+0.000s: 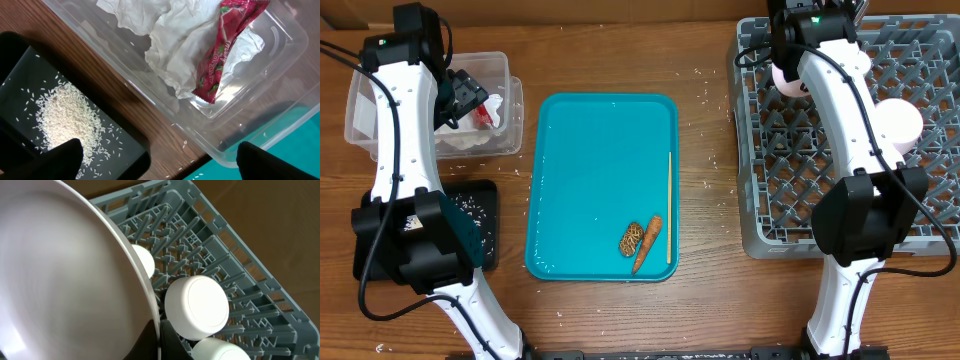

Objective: Sort waste into correct bins and load items into the dishwasher
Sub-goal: 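Carry plate right and stand it upright in the rack's back, then move right gripper to the wooden chopstick on tray and grasp it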

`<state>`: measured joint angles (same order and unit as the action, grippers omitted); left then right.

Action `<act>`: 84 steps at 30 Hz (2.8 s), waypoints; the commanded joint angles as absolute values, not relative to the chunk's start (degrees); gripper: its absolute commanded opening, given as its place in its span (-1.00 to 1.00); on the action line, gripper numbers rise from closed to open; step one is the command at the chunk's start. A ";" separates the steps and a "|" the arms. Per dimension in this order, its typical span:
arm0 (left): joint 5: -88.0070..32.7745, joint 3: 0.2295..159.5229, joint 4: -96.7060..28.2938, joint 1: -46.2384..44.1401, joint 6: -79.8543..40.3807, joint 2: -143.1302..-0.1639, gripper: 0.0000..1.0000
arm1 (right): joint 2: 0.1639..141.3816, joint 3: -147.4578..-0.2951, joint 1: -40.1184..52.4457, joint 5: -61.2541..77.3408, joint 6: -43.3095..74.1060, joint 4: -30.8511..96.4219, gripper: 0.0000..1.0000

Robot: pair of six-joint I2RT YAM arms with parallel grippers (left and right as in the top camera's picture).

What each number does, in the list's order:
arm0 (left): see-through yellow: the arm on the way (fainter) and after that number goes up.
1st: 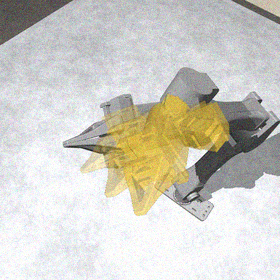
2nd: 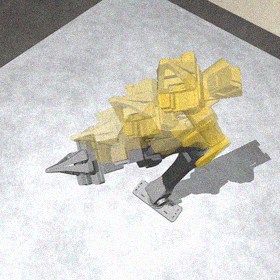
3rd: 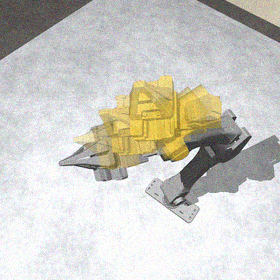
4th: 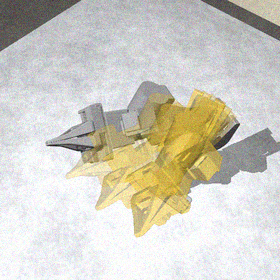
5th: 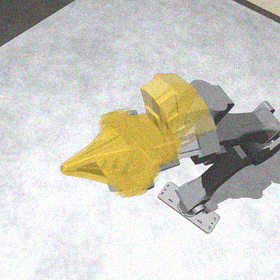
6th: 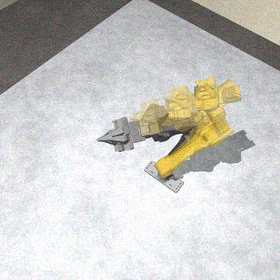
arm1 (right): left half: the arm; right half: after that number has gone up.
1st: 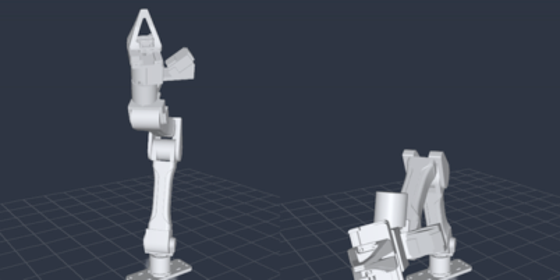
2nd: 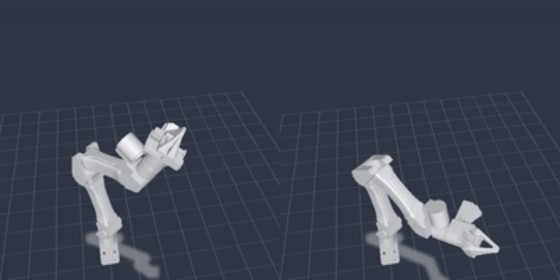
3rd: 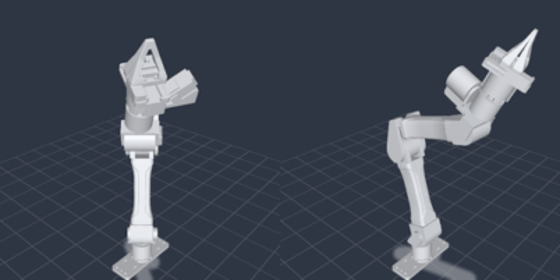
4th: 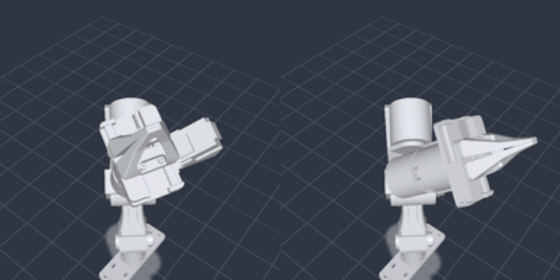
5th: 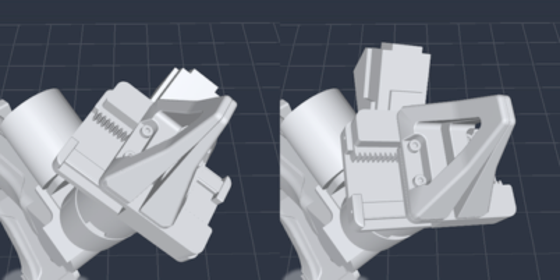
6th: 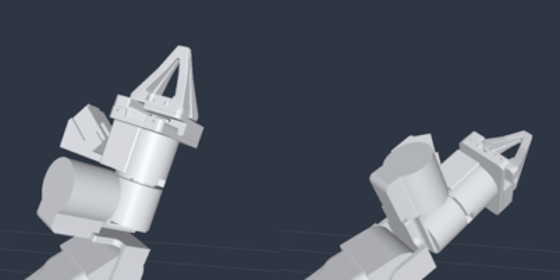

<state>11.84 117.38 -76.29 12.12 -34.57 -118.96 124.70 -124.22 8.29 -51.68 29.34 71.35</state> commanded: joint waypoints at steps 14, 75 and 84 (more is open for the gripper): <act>12.45 117.82 -76.23 12.32 -34.72 -118.08 1.00 | 124.25 -124.14 11.14 -53.71 29.63 72.53 -0.92; 12.43 117.82 -76.23 12.25 -34.72 -118.08 1.00 | 118.74 -91.61 37.87 8.10 30.28 57.84 0.77; 12.43 117.82 -76.23 12.25 -34.72 -118.08 0.99 | 119.11 -91.11 37.87 -2.59 30.24 56.12 0.75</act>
<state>11.84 117.38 -76.29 12.12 -34.57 -118.96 119.96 -91.48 37.91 2.13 29.89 56.82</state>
